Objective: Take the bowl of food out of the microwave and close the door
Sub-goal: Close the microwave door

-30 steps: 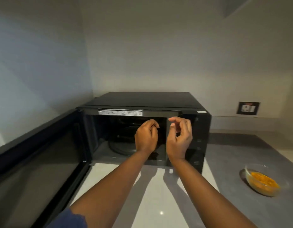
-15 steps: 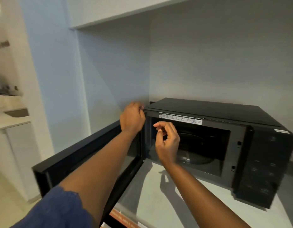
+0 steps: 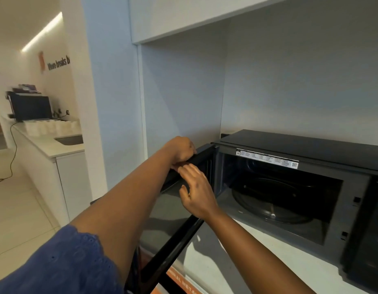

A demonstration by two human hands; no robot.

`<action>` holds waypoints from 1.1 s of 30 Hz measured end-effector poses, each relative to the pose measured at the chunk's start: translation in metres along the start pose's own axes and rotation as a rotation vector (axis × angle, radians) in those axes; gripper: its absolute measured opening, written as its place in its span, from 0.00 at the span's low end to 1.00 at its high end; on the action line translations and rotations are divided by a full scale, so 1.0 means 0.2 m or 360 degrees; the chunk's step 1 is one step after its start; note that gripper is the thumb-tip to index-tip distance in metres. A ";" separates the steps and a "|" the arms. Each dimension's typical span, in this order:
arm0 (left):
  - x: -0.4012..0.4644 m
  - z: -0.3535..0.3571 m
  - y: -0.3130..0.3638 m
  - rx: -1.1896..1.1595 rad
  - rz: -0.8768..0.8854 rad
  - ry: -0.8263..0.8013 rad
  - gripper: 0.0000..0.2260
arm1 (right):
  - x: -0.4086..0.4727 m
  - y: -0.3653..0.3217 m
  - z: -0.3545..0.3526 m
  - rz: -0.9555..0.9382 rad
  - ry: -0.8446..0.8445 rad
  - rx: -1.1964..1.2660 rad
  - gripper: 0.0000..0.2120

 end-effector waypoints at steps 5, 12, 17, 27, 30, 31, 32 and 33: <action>0.03 -0.02 0.02 0.0006 -0.0113 -0.0215 0.17 | 0.00 0.01 -0.02 0.0023 0.0044 0.0119 0.27; -0.01 -0.02 0.15 0.0393 -0.0215 -0.0589 0.19 | -0.05 0.06 -0.11 0.0050 0.0279 0.0241 0.24; -0.06 -0.02 0.27 0.0620 -0.0177 -0.0519 0.17 | -0.09 0.09 -0.23 0.0064 0.0330 0.0274 0.22; -0.10 0.11 0.49 0.1019 0.0089 -0.0186 0.13 | -0.19 0.20 -0.52 0.0408 0.0196 0.0439 0.13; -0.11 0.16 0.57 0.1009 0.0139 -0.0057 0.13 | -0.22 0.24 -0.63 0.0594 -0.0120 0.0554 0.10; -0.11 0.18 0.60 0.1012 0.0148 -0.0020 0.14 | -0.24 0.25 -0.68 0.0669 -0.0235 0.0573 0.12; -0.11 0.19 0.62 0.1024 0.0141 0.0007 0.16 | -0.26 0.25 -0.71 0.0738 -0.0358 0.0570 0.15; -0.12 0.20 0.64 0.1044 0.0136 0.0024 0.17 | -0.28 0.25 -0.75 0.0806 -0.0473 0.0541 0.19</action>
Point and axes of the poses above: each hand's wrist, its own x-axis towards the middle knuckle, its own z-axis out of the palm, y = z × x, the point moved 4 cm from there along x, towards the middle knuckle, and after that the axes turned 14 degrees about -z, right-handed, at the moved point
